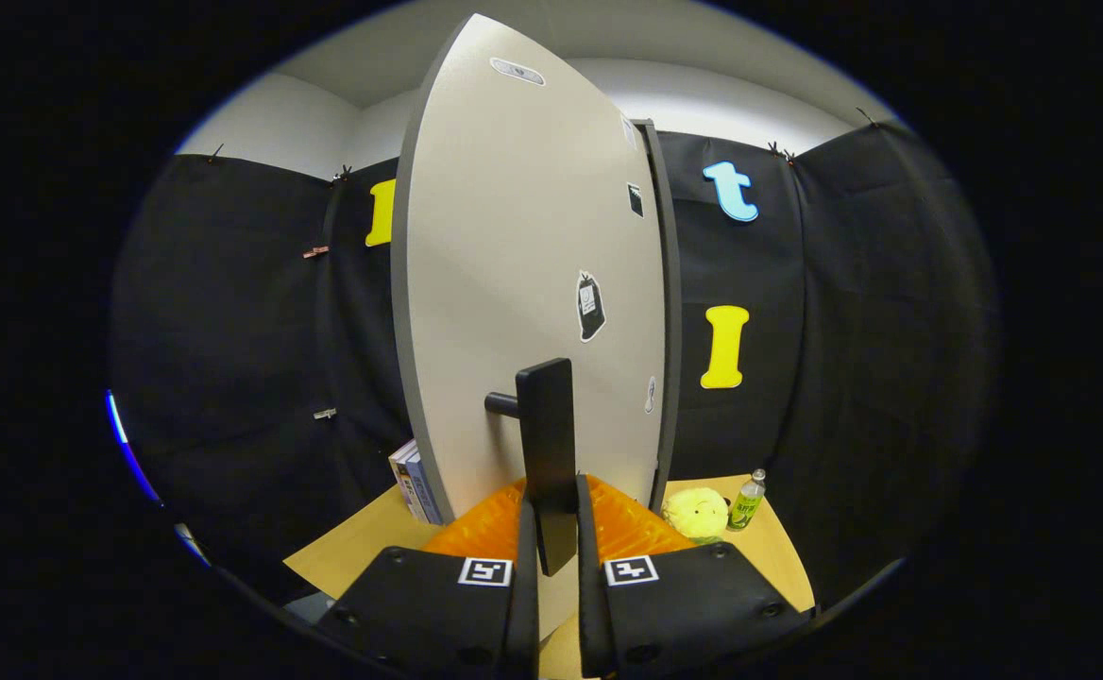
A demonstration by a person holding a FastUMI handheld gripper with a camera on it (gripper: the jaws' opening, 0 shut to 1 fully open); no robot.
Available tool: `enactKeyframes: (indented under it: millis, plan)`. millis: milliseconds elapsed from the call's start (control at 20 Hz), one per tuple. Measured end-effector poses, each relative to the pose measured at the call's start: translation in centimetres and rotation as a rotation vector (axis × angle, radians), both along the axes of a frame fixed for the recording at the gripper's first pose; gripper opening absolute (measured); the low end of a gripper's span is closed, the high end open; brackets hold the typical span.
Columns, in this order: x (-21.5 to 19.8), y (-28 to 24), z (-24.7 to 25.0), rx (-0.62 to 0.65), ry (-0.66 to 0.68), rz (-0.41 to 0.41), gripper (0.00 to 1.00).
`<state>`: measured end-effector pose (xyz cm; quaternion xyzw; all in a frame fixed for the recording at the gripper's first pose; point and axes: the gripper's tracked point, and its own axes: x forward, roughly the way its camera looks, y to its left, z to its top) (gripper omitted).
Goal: Open the shoe cabinet door, grab the shoes and put them into the shoe cabinet, then close the shoe cabinet door.
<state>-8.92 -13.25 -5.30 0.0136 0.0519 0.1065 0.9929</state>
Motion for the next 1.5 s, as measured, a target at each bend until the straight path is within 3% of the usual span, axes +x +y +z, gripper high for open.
enactKeyframes:
  millis: [350, 550, 850, 1250, 1500]
  plan:
    - [-0.3, -6.4, 0.7, 0.039, -0.003, -0.132, 0.2]
    - [-0.2, -9.5, 0.8, 0.053, -0.014, -0.193, 0.15]
    - [-0.6, -10.9, 0.5, 0.063, -0.01, -0.174, 0.15]
    - [-4.3, -12.7, 2.7, 0.041, -0.084, -0.25, 0.15]
    - [-6.5, -9.5, 4.5, 0.037, -0.128, -0.239, 0.15]
